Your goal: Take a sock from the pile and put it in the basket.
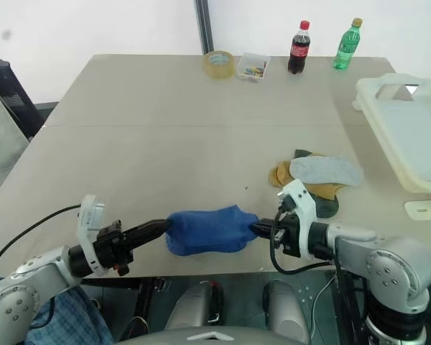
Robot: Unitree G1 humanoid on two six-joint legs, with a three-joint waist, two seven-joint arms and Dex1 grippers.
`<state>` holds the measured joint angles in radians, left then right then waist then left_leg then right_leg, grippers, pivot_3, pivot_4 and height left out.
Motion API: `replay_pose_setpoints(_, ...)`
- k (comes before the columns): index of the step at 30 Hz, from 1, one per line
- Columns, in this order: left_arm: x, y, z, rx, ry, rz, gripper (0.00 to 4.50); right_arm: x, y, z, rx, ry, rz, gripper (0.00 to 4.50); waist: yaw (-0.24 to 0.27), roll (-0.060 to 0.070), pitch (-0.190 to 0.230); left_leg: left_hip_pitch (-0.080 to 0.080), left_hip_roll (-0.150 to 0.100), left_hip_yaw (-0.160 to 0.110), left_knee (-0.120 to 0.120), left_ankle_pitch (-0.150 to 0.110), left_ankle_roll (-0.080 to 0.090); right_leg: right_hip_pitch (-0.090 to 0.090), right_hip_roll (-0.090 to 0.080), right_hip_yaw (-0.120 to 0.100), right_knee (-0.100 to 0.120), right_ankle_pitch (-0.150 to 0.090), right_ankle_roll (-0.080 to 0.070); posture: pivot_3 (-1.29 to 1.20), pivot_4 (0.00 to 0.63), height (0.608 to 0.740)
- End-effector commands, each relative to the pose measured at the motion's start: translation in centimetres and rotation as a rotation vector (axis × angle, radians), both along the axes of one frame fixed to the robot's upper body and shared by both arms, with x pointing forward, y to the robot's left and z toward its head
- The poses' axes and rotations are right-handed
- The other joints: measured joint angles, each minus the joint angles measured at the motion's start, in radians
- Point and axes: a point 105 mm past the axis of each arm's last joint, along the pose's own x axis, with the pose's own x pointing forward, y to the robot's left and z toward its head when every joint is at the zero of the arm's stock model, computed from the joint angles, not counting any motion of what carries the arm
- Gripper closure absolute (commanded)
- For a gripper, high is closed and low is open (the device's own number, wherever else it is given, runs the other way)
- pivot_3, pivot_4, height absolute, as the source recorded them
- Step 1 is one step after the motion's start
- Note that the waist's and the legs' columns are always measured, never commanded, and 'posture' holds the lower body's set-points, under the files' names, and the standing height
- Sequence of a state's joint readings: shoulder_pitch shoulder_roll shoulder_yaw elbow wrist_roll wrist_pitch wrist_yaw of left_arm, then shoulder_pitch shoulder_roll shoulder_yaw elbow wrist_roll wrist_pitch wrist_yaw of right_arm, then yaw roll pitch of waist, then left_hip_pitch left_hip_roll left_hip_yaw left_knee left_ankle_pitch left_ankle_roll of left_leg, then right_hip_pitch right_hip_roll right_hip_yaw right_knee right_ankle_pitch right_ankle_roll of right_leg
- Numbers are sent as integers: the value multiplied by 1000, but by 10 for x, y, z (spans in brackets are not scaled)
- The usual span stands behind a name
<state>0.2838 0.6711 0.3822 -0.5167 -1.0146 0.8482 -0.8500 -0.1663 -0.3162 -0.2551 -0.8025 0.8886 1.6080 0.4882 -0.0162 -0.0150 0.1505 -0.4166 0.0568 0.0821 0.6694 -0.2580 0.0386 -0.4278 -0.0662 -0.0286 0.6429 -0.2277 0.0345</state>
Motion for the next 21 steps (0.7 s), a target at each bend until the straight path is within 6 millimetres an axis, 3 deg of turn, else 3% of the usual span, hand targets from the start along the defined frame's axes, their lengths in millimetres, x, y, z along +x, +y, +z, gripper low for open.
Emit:
replay_pose_setpoints(1, -3, 1, 5, -15, -15, -29, 4412, -5, 4, 5, 27, -20, 14, 4500, 1, 0, 0, 0, 0, 0, 0, 0, 0, 0, 0, 0, 0, 0, 0, 0, 150, 740)
replay_pose_setpoints(11, -2, 1, 3, -4, -28, -16, 4412, 4, 12, -2, 21, -2, -26, 4500, 2, 0, 0, -1, 0, -1, 0, 0, 0, 0, 0, 0, 0, 0, 0, 0, 150, 740)
replay_pose_setpoints(16, 1, 5, -4, 20, -1, -8, 4412, 4, 13, -19, -10, 47, -41, 4500, 3, 0, 0, -1, 0, -1, -1, 0, 0, 0, 0, -1, 0, 0, 0, 0, 150, 740)
replay_pose_setpoints(21, 6, 7, -10, 50, 8, -14, 4412, 9, 11, -23, -15, 42, -73, 4500, 3, 0, 0, -1, -1, -1, 0, 0, 0, 0, 0, 0, 0, 0, 0, 0, 150, 740)
